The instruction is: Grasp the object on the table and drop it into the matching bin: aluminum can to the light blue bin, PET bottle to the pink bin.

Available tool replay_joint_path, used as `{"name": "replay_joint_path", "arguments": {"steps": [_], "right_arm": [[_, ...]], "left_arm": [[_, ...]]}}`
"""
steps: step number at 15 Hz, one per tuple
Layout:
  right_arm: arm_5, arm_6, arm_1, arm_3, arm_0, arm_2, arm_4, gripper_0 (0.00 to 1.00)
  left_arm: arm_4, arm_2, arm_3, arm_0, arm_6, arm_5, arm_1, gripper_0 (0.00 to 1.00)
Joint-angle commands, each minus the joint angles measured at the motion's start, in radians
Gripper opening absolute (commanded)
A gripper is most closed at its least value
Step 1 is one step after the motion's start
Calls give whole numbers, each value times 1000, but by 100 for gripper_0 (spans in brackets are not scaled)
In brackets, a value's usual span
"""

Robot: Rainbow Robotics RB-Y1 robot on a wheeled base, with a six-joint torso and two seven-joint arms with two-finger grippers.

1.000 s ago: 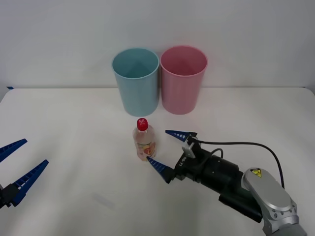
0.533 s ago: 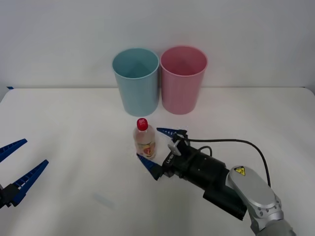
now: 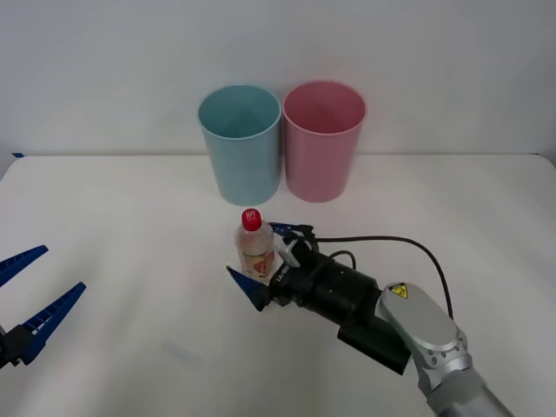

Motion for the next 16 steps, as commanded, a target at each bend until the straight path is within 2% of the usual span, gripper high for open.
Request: {"name": "replay_joint_path", "arguments": {"steps": [1,5,6,7,8,9,16], "right_arm": [[14,-6,14,2,-2,4,13,100],[31,-8,14,2,-2,10,13,100],[34,-6,14,2,-2,10,13,94],[39,-8,14,2,-2,10,13,45],[43,-3,14,2,-2,10,13,13],[45,-8,14,2,-2,12,13,0],[59,-22,-1,-36,13,19,-3,0]], "left_arm": [[0,0,0,0,0,0,0,100],[0,0,0,0,0,0,0,100],[0,0,0,0,0,0,0,100],[0,0,0,0,0,0,0,100],[0,0,0,0,0,0,0,100],[0,0,0,0,0,0,0,100],[0,0,0,0,0,0,0,100]]}}
